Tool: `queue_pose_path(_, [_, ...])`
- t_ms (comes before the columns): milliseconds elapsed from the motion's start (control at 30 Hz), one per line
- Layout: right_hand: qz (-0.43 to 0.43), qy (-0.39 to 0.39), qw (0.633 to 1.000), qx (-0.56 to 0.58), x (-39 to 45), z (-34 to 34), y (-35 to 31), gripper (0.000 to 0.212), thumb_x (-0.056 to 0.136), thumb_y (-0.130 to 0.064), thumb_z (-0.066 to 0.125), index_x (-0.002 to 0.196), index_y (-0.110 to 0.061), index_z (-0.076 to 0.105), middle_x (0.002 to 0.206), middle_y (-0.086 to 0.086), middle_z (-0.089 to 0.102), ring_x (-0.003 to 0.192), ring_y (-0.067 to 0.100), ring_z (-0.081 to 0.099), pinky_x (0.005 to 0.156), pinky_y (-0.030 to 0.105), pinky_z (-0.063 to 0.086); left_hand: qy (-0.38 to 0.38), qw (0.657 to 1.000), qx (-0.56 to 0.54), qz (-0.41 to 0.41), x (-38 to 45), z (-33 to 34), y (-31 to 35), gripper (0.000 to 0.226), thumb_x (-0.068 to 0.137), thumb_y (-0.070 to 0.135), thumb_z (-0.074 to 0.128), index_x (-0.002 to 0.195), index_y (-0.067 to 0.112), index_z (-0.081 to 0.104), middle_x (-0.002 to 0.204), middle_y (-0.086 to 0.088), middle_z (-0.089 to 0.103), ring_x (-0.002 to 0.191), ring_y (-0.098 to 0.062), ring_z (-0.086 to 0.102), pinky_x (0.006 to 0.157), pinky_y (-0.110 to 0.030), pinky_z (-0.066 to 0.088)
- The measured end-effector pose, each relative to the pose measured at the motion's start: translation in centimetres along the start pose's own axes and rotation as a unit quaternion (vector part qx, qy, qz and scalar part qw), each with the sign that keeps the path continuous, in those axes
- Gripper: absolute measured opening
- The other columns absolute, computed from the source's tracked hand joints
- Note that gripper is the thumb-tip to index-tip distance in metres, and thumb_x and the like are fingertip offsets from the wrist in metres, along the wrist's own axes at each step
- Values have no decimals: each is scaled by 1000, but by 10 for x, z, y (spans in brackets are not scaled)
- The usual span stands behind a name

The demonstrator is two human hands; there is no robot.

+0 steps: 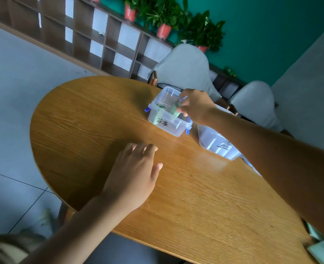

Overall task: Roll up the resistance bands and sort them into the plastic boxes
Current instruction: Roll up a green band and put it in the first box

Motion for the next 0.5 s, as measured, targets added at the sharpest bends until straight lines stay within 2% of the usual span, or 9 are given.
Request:
queue_pose_path(33, [4,-14,1000,8,2,3,-1,42,89,-17,74,128,-13,57,102,8,73,81,18,72,62,28,55,-1,1000,1,-1,0,0,0,44,98,44,51,135,20,54,129,2,61,122,-19,52,102,-35,46])
queue_pose_path(100, [10,-40,999,25,6,7,-1,41,86,-14,78,123,-12,60,102,9,74,80,18,74,69,35,62,-3,1000,6,-3,0,2,0,47,98,45,50,137,20,52,132,2,61,124,-20,52,103,-35,47])
queue_pose_path(133, [9,-48,998,26,8,9,-2,40,85,-13,79,121,-12,62,102,9,75,79,18,74,70,33,63,-4,1000,6,-3,1,2,0,48,98,45,50,138,20,51,132,1,61,125,-20,52,103,-35,47])
queue_pose_path(267, [-11,-59,998,9,15,13,-6,26,87,-8,76,111,-10,70,102,6,75,77,14,70,53,10,51,-6,1000,3,-3,1,2,0,50,98,47,48,141,21,46,136,3,59,127,-18,50,105,-35,46])
queue_pose_path(333, [-31,-69,997,-22,18,15,-9,20,88,-5,73,108,-9,74,104,4,76,79,9,67,56,4,47,-6,1000,2,0,1,3,-1,51,99,48,46,143,21,43,138,5,57,129,-17,48,106,-34,45])
queue_pose_path(433, [-38,-75,996,-18,20,15,-11,17,86,-7,74,102,-14,74,102,2,76,78,8,69,62,10,52,-6,1000,6,2,2,4,-2,51,99,48,46,143,21,44,138,5,56,128,-17,48,106,-34,44])
queue_pose_path(500, [-40,-74,996,-9,20,13,-11,20,85,-8,75,103,-17,72,95,-3,73,77,10,69,56,12,52,-9,1000,10,0,3,4,-2,50,99,48,45,142,22,44,137,5,57,127,-17,48,106,-32,43])
Point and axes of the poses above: each hand's wrist, its own x-axis towards the middle knuckle, its own z-axis out of the palm, y = z × x, the point moved 4 cm from there along x, towards the middle knuckle
